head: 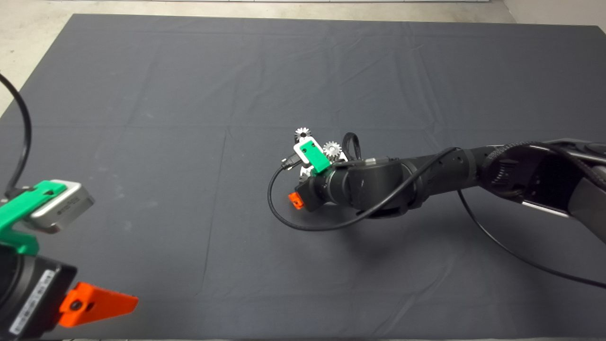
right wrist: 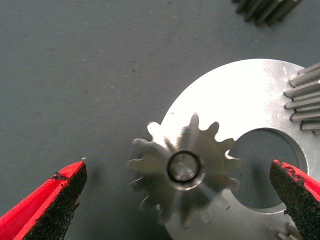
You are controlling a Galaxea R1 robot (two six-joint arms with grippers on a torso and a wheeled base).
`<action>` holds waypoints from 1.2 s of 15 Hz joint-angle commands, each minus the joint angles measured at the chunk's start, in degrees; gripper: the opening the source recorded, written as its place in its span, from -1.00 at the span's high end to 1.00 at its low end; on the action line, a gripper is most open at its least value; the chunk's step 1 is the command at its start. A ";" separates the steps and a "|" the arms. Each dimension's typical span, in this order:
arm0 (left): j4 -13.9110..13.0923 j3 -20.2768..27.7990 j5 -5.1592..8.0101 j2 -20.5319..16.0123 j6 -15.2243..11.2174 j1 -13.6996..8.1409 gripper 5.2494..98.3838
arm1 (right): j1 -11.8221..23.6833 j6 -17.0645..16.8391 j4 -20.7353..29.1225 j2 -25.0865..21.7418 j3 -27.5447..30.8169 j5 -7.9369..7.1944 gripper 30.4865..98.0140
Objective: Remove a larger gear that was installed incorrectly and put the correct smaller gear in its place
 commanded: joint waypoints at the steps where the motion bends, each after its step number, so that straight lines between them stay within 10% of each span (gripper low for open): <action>1: -0.96 0.84 0.13 -0.03 -0.06 -0.36 -0.98 | 0.43 0.09 -1.48 0.09 -0.71 1.06 -0.97; 18: -0.98 0.85 0.04 -0.09 -0.06 -0.36 -0.98 | 0.43 0.44 -1.48 0.27 -0.89 1.42 -0.44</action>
